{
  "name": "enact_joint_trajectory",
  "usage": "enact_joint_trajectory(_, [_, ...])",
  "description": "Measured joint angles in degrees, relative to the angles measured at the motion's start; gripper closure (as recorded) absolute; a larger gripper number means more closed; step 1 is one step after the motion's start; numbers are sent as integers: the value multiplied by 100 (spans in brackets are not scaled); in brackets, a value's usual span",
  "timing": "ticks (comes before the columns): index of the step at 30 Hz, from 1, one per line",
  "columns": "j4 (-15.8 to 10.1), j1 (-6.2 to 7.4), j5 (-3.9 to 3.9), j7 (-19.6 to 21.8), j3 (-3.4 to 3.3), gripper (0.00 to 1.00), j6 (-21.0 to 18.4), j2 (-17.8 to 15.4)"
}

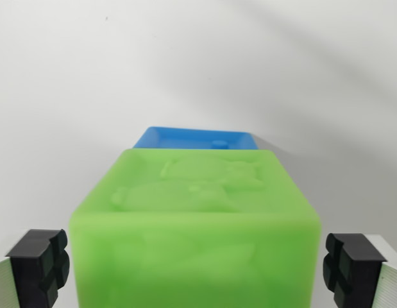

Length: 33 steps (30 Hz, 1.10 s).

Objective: Stack cube

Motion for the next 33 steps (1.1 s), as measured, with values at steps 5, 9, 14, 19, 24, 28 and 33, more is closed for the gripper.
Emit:
enact_joint_trajectory(5, [-21, 11, -15, 12, -15, 0, -139, -167])
enact_joint_trajectory(9, [-39, 12, -45, 29, -25, 0, -273, -323])
enact_joint_trajectory(14, [-55, 13, -83, 54, -33, 0, -467, -542])
enact_joint_trajectory(19, [-63, 13, -134, 85, -40, 0, -732, -816])
enact_joint_trajectory(24, [-64, 12, -180, 118, -44, 0, -1012, -1109])
enact_joint_trajectory(28, [-57, 12, -210, 146, -45, 0, -1278, -1362])
enact_joint_trajectory(33, [-23, 9, -242, 169, -47, 0, -1612, -1668])
